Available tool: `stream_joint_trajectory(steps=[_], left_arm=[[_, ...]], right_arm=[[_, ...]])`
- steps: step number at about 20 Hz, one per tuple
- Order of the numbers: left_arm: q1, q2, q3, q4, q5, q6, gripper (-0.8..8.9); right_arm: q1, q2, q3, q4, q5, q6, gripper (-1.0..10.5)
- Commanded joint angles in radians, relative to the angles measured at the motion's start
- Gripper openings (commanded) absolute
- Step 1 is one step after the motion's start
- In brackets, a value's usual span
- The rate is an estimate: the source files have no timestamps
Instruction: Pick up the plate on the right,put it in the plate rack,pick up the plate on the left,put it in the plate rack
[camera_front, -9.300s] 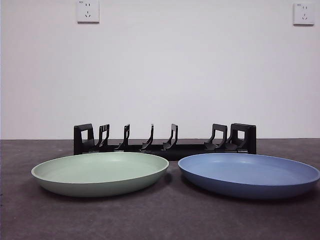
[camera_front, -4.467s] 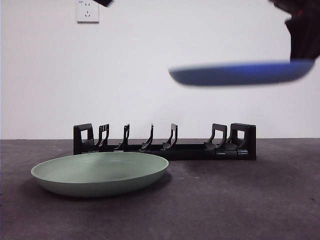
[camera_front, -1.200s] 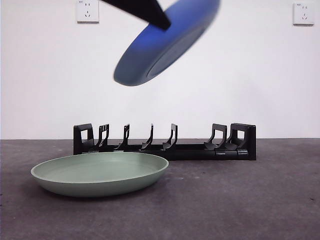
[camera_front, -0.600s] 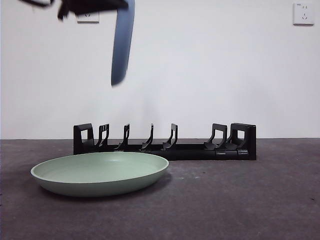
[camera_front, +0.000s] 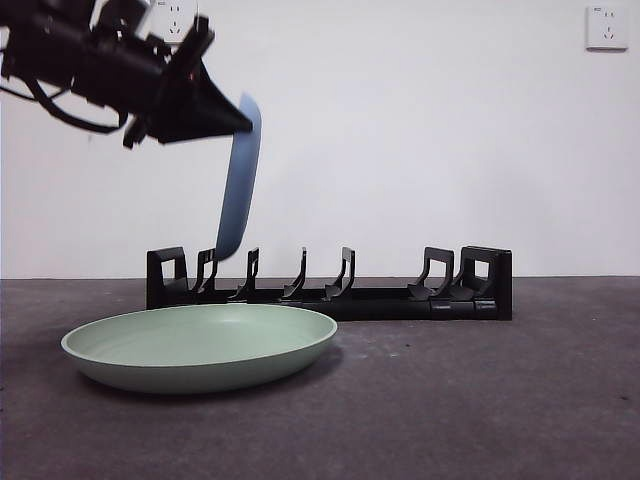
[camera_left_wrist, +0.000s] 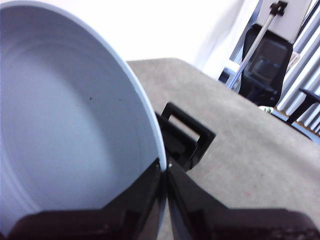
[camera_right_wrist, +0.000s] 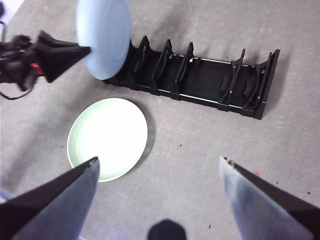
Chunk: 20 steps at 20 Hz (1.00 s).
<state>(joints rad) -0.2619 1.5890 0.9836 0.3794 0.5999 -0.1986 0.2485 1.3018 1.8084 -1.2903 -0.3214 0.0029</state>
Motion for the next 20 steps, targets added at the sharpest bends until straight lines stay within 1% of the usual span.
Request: stream_joint_trajectory(steps=[1, 6, 9, 11, 14, 18, 19, 20], left_arm=[[0.003, 0.036, 0.0, 0.019, 0.005, 0.043, -0.08], [0.003, 0.087, 0.0, 0.01, -0.01, 0.082, -0.08], [0.003, 0.096, 0.0, -0.013, -0.039, 0.127, -0.08], [0.0, 0.096, 0.0, -0.045, -0.08, 0.16, -0.08], [0.0, 0.096, 0.0, -0.088, -0.095, 0.204, -0.08], [-0.006, 0.095, 0.0, -0.108, -0.095, 0.207, 0.02], [-0.008, 0.094, 0.0, -0.109, -0.095, 0.207, 0.11], [-0.011, 0.094, 0.0, -0.109, -0.095, 0.206, 0.44]], right_arm=[[0.0, 0.011, -0.008, -0.002, 0.0, -0.008, 4.1], [0.001, 0.026, -0.008, -0.015, -0.001, -0.015, 4.1], [0.001, 0.038, -0.008, -0.02, -0.001, -0.015, 4.1], [0.001, 0.045, -0.009, -0.02, 0.0, -0.016, 4.1], [0.001, 0.056, -0.013, -0.024, 0.0, -0.027, 4.1], [0.001, 0.059, -0.043, -0.023, -0.001, -0.034, 4.1], [0.001, 0.059, -0.06, -0.021, -0.001, -0.034, 4.1], [0.001, 0.059, -0.075, -0.02, -0.001, -0.034, 4.1]])
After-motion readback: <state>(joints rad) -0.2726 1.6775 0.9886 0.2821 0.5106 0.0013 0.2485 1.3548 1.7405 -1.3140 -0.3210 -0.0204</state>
